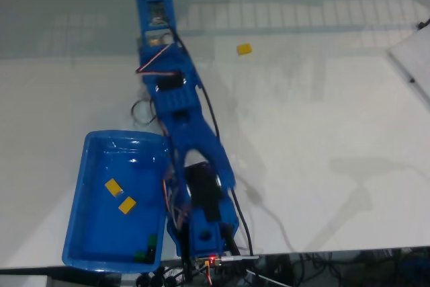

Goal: Pick up all the lego then put into the bin

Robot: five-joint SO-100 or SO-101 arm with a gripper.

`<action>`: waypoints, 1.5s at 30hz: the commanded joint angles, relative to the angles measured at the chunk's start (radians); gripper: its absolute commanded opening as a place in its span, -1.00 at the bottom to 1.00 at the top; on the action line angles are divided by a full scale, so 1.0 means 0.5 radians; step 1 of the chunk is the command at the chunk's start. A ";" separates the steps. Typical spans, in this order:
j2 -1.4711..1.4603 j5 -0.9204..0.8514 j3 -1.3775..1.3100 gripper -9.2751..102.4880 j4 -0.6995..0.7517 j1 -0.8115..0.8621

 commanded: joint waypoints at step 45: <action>-0.021 -0.776 0.178 -0.14 -0.264 0.758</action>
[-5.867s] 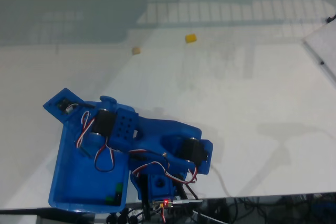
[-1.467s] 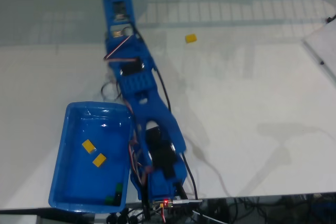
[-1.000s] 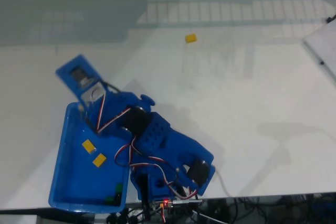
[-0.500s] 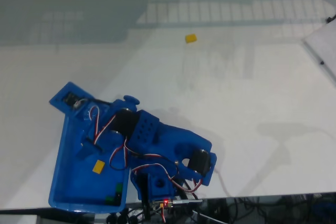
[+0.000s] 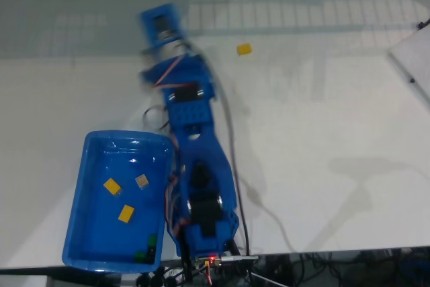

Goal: Pick up all the lego then put into the bin

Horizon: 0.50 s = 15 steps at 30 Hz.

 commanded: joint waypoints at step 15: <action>-0.997 0.515 -0.107 -0.13 -1.043 0.764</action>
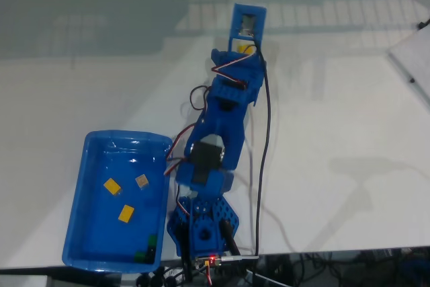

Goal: Pick up all the lego then put into the bin

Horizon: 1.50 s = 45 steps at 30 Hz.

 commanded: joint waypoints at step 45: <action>-1.310 1.503 -1.715 -0.35 0.997 -0.083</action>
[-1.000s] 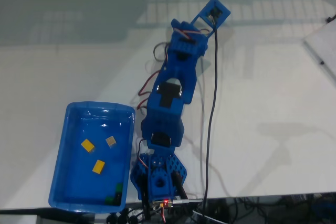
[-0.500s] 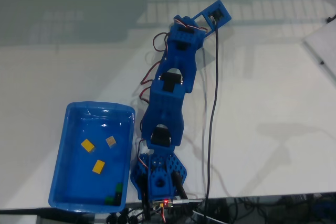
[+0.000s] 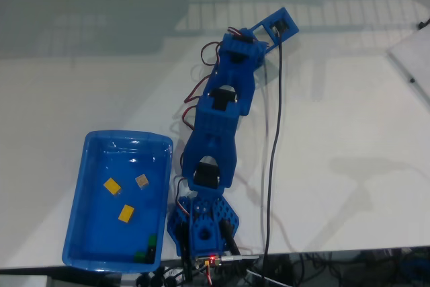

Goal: Pick up all the lego then put into the bin

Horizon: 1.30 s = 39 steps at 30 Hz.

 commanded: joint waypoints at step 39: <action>-0.252 -0.316 -0.448 -0.83 0.285 -0.089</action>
